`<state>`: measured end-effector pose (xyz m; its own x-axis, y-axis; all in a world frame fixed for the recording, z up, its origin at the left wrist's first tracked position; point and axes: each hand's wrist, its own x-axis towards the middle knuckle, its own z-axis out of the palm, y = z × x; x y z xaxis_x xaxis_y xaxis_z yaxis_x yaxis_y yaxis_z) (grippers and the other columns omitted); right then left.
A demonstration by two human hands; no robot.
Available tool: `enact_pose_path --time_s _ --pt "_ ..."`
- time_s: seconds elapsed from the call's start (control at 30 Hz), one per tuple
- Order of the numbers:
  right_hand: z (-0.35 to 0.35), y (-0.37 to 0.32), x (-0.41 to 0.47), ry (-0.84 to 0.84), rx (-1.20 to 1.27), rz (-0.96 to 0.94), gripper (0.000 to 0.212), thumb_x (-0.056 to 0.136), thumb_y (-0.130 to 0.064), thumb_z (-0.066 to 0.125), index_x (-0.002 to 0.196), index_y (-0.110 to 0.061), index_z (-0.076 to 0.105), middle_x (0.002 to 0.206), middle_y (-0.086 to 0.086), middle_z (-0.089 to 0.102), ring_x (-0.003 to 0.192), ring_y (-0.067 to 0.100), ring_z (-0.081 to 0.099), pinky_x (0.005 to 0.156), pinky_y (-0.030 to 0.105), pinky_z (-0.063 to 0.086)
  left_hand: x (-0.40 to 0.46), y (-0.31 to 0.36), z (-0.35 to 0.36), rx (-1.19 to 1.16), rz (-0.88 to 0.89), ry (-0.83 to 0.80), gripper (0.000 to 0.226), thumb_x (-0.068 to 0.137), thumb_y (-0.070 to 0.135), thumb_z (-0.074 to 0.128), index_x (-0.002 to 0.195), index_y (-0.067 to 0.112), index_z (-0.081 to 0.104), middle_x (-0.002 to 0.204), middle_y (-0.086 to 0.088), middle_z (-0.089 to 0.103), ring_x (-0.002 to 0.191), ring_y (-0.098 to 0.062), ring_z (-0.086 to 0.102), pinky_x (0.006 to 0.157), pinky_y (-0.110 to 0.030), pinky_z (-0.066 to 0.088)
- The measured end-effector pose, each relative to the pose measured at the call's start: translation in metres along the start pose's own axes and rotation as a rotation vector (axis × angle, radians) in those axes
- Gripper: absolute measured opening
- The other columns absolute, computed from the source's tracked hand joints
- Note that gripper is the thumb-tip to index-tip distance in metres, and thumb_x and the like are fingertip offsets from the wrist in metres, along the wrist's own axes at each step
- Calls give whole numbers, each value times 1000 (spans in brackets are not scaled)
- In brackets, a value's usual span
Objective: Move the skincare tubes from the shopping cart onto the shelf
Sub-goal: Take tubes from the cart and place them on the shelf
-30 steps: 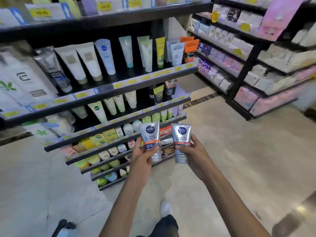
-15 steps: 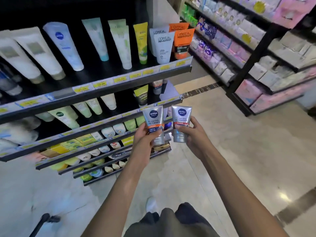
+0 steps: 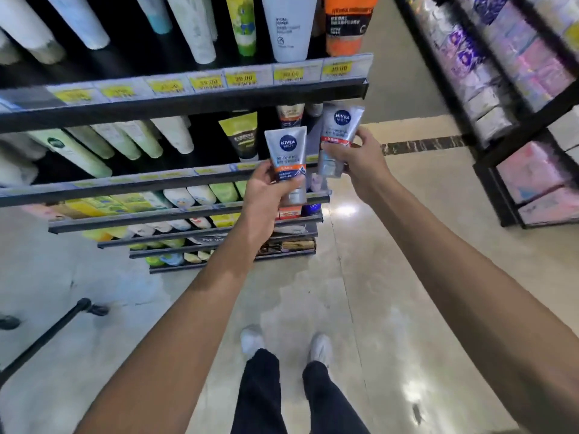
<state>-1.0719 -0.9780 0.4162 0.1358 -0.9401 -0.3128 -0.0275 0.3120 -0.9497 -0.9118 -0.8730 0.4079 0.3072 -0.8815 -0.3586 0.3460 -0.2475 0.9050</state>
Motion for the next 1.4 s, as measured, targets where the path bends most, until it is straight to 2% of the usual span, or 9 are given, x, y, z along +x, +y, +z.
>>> enact_pose_path --time_s 0.2,0.3,0.4,0.6,0.87,1.0,1.13,1.27,1.4 --pt "0 -5 58 -12 -107 -115 54 76 -16 89 121 -21 61 112 0 75 103 19 72 90 49 61 31 -10 11 90 27 67 44 82 -3 79 119 15 64 113 -6 76 105 -23 72 64 -21 51" --pt "3 -2 82 -8 -153 -159 48 78 -13 88 116 -23 61 110 -1 74 100 14 72 88 41 62 48 -11 15 173 69 103 42 82 0 79 120 11 64 113 -6 76 103 -20 72 73 -26 54" --pt "6 6 100 -19 -197 -190 53 78 -7 88 121 -20 60 109 -3 74 98 9 72 86 33 62 57 -10 19 186 83 117 37 84 1 79 111 22 64 110 1 77 103 -17 73 89 -35 57" --pt "8 23 119 -47 -280 -233 64 78 -1 86 129 -20 52 118 -4 68 108 9 67 89 28 60 67 -12 20 179 140 133 46 85 1 77 127 8 60 112 -5 76 94 -14 71 69 -19 51" --pt "12 22 134 -29 -314 -255 60 79 2 83 128 -11 51 120 1 65 100 5 63 62 8 51 69 -23 18 190 141 147 46 85 3 79 127 8 60 113 -5 75 93 -12 70 63 -15 49" --pt "8 21 135 -25 -326 -228 64 83 -8 84 135 -15 48 124 0 63 113 14 65 76 18 57 67 -26 18 200 132 150 51 84 3 79 130 8 58 114 -4 75 95 -12 70 64 -16 50" --pt "-9 39 110 70 -426 -199 62 89 -35 79 139 -18 48 130 1 60 117 17 60 97 36 56 66 -18 20 204 150 158 55 84 4 80 133 10 56 116 -3 74 97 -10 70 68 -16 51" --pt "-17 62 83 6 -577 -351 25 96 -32 71 117 -19 65 110 -8 66 103 8 61 95 34 55 75 -7 25 183 208 152 56 83 1 80 131 11 54 115 -5 74 102 -15 72 80 -26 58" --pt "-13 74 78 -88 -790 -496 28 99 -27 68 124 -17 68 123 -2 68 111 11 61 95 28 52 92 -3 30 210 278 155 54 80 3 82 125 14 55 114 -8 73 101 -18 72 83 -27 59"
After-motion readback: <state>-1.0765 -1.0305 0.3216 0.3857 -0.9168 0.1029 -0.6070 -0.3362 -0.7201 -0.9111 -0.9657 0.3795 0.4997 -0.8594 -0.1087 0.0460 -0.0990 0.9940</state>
